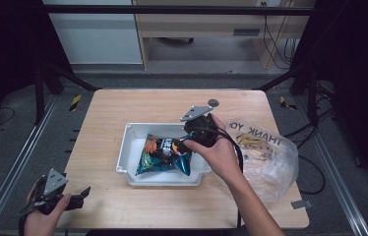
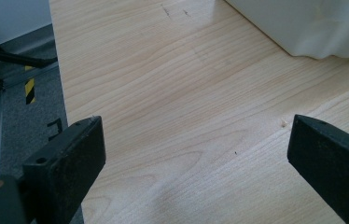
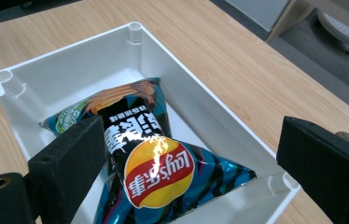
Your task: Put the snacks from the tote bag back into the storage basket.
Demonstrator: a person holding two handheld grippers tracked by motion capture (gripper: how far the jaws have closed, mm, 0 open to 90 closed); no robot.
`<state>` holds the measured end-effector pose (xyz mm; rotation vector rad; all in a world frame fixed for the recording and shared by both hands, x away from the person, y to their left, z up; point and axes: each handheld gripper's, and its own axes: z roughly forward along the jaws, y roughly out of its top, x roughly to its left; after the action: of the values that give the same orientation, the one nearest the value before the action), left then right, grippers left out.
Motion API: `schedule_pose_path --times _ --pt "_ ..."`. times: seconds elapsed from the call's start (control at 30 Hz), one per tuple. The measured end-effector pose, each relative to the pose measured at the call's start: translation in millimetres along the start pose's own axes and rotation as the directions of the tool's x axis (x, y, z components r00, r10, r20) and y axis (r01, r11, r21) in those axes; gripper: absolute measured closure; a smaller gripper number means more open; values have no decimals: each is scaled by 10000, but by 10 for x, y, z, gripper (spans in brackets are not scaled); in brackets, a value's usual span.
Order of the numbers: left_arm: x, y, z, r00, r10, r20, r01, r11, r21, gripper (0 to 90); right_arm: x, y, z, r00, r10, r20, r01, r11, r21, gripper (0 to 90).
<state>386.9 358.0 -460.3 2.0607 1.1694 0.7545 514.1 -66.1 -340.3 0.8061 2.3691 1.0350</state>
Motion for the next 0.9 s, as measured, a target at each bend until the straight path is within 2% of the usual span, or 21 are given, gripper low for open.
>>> schedule_pose_path --times 0.2,0.37,0.53,0.67,0.73,0.8,0.9 --pt "24 -5 8 9998 -97 -147 98 9999 43 37 -39 -16 -45 9998 142 157 -141 9999 -80 86" --pt "8 -2 30 9999 35 -156 -32 9999 150 37 -73 -22 -137 9990 401 197 -391 9982 -462 82" --pt "-40 0 36 9998 138 -124 -135 9997 210 37 -37 -99 -204 9984 466 315 -442 9963 -738 81" --pt "-59 -17 13 9998 162 -89 -161 9997 183 37 -3 -193 -224 9980 544 333 -520 9962 -705 79" --pt "-51 -24 4 9998 88 -194 -85 9998 179 33 -1 -255 -225 9969 676 407 -645 9953 -716 63" --pt "-33 -43 -3 9992 -158 -375 163 9998 125 29 -10 -288 -234 9953 830 506 -795 9945 -681 61" --pt "-5 -50 -13 9989 -332 -346 334 9994 59 26 -21 -283 -309 9929 1033 594 -979 9914 -865 51"
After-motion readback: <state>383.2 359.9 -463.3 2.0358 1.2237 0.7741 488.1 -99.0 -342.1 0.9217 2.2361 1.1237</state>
